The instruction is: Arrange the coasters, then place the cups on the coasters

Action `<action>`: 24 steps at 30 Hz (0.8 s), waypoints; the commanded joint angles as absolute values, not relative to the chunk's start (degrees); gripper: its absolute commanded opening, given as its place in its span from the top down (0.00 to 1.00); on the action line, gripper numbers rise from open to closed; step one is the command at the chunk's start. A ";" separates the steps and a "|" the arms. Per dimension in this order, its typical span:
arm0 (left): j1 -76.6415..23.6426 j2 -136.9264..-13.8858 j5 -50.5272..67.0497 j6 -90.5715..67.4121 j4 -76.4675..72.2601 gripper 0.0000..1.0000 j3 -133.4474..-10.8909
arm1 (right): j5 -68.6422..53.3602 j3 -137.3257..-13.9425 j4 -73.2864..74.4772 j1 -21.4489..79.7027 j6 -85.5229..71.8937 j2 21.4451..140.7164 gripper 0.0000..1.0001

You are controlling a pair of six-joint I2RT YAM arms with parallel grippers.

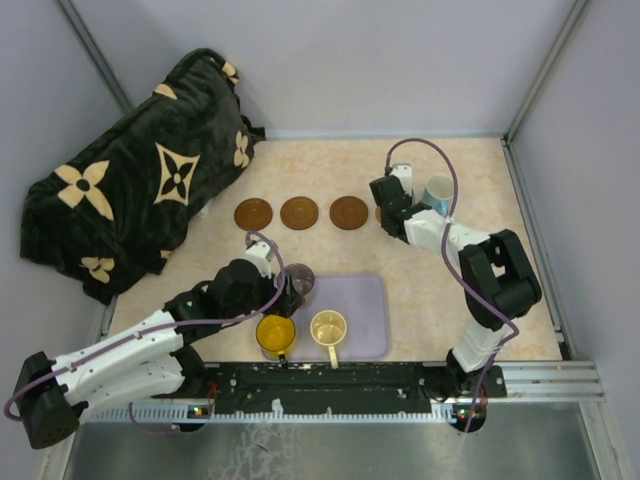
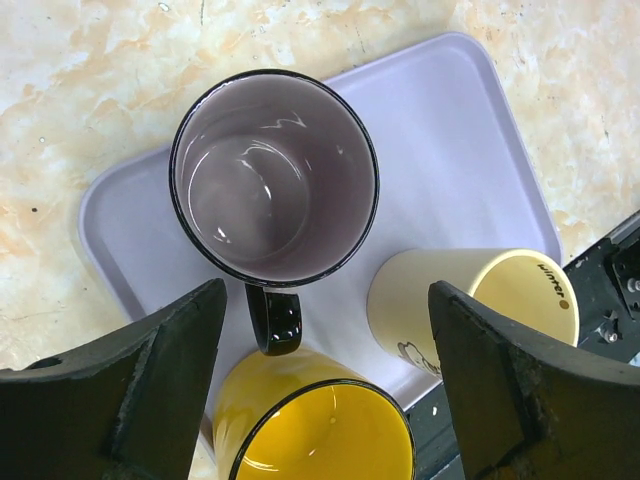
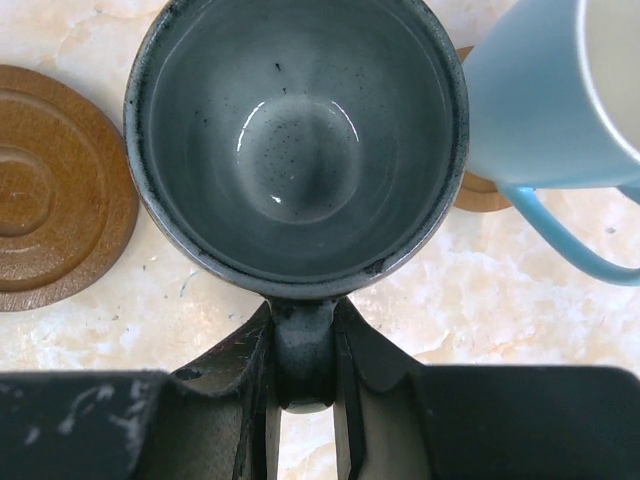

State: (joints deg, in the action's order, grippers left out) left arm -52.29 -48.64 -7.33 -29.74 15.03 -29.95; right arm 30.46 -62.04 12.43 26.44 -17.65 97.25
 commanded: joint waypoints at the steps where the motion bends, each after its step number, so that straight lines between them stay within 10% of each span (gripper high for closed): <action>1: -52.04 -48.55 -8.74 -28.15 14.54 0.12 -31.71 | 30.29 -66.70 7.52 26.06 -18.76 96.86 1.00; 24: -52.12 -51.19 -11.40 -28.83 16.22 0.10 -32.79 | 29.55 -66.70 6.52 26.03 -19.24 98.25 1.00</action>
State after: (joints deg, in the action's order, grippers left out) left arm -52.29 -51.33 -10.57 -29.28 15.92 -31.29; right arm 27.75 -62.06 12.88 26.44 -18.70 99.09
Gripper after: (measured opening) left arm 0.895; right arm 0.209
